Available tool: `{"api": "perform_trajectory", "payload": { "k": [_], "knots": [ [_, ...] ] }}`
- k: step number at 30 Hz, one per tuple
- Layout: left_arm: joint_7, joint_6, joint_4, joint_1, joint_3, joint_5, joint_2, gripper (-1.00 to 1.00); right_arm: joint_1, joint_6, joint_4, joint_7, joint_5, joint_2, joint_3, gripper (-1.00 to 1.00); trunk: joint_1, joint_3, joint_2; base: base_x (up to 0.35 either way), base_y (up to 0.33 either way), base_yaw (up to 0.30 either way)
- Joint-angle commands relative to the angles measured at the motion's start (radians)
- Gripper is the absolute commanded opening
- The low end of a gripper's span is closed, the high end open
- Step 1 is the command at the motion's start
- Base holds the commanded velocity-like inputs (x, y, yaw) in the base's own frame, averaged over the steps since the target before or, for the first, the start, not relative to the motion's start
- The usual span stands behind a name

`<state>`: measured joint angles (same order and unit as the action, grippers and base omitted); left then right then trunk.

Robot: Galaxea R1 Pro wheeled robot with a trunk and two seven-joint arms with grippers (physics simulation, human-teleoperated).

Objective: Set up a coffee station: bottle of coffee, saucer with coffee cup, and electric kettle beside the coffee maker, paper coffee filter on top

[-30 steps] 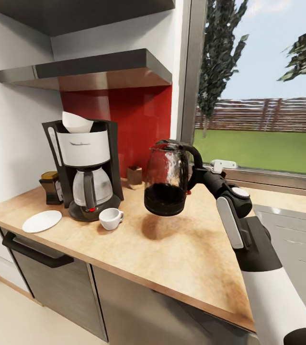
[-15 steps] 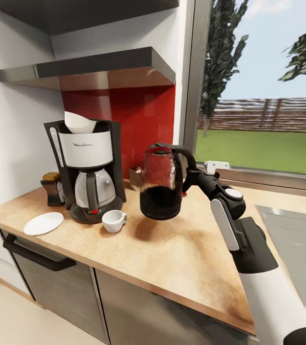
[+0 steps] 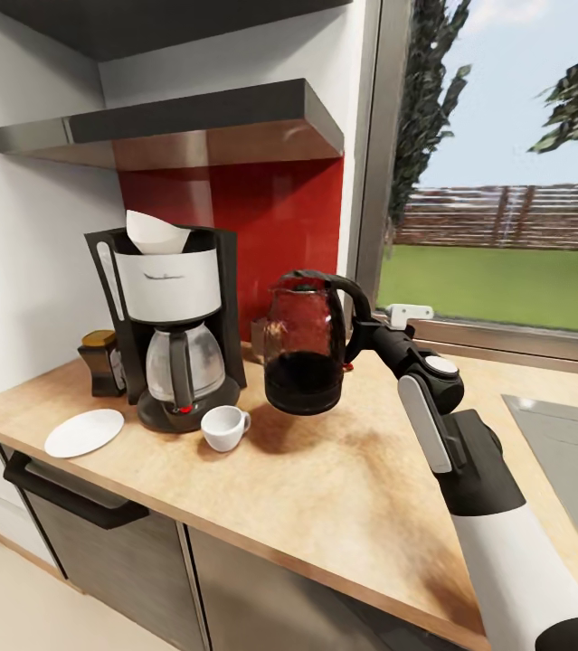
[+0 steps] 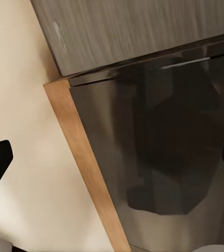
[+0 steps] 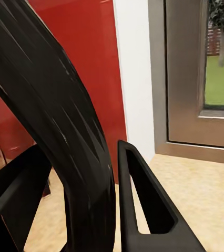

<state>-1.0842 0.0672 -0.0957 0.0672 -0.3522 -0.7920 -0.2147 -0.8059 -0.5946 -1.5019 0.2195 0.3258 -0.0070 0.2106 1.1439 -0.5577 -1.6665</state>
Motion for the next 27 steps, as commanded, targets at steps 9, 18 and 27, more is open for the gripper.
{"api": "perform_trajectory", "payload": {
  "k": [9, 18, 27],
  "knots": [
    [-0.002, 0.008, -0.001, 0.000, 0.004, -0.003, 0.000, 1.00, -0.001, -0.003, -0.001, 0.010, 0.009, -0.001, 0.002, -1.00, 0.000, -0.001, 0.000, 0.002, 0.002, 0.000],
    [-0.002, 0.008, -0.004, 0.000, 0.004, -0.003, 0.000, 1.00, -0.001, -0.002, -0.001, 0.010, 0.009, -0.001, 0.002, -1.00, 0.023, -0.020, -0.042, 0.000, 0.000, 0.000],
    [-0.002, 0.008, -0.004, 0.000, 0.005, -0.003, 0.000, 1.00, -0.001, -0.002, -0.001, 0.010, 0.009, -0.001, 0.002, -1.00, 0.046, -0.038, -0.084, 0.000, 0.000, 0.000]
  ]
}}
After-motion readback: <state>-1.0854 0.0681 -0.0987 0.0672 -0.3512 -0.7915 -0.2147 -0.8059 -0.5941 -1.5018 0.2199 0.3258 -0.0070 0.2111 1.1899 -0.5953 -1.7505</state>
